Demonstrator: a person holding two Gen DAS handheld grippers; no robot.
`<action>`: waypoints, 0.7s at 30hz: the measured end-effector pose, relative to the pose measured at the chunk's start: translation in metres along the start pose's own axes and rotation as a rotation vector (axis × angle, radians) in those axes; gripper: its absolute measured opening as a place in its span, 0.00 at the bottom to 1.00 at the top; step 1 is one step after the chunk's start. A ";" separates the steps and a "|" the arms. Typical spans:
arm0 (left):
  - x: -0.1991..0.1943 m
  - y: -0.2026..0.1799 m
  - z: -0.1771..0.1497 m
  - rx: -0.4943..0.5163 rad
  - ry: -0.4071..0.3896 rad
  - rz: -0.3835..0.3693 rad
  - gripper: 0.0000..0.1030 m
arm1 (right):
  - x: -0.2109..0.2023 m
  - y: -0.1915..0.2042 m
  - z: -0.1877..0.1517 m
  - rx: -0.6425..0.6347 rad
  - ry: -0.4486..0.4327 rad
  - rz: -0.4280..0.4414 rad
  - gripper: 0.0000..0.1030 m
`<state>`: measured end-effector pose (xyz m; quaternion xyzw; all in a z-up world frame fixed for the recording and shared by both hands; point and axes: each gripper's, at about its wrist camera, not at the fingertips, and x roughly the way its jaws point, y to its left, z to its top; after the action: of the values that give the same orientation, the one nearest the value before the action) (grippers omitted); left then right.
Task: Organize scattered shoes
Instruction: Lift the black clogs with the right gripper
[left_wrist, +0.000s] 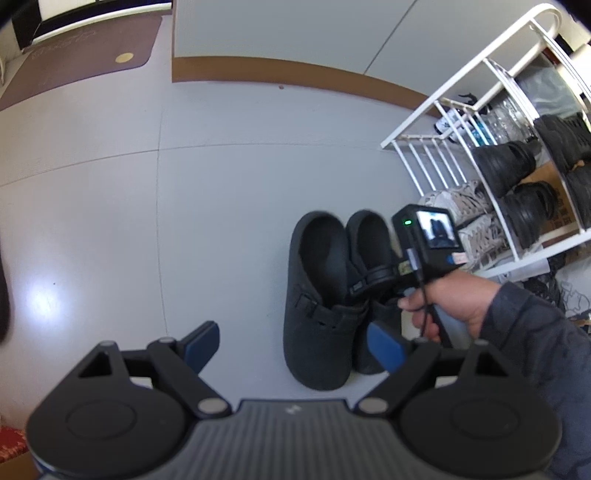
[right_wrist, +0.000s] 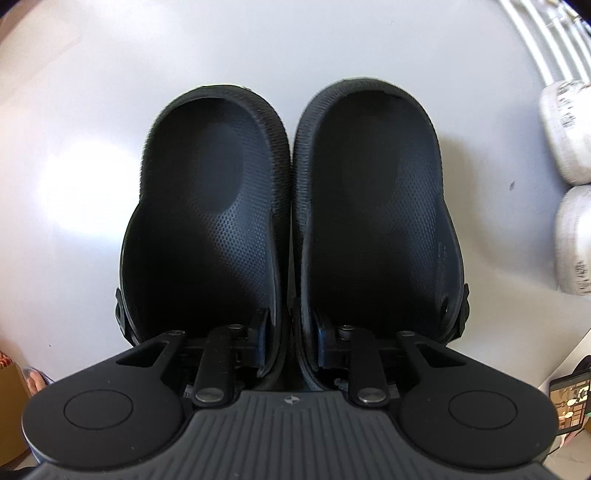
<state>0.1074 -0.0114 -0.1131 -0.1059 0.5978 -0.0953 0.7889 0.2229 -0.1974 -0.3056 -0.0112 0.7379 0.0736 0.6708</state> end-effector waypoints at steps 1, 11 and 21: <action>0.000 -0.001 0.000 0.001 -0.003 0.000 0.87 | -0.007 0.000 -0.002 0.003 -0.020 -0.002 0.26; -0.017 -0.007 -0.006 0.012 -0.045 -0.007 0.87 | -0.089 0.003 -0.033 0.034 -0.246 -0.029 0.26; -0.043 -0.029 -0.014 0.049 -0.115 -0.059 0.87 | -0.178 0.018 -0.058 0.096 -0.397 -0.031 0.26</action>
<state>0.0820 -0.0282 -0.0688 -0.1092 0.5455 -0.1269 0.8212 0.1809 -0.2010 -0.1220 0.0242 0.5936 0.0289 0.8039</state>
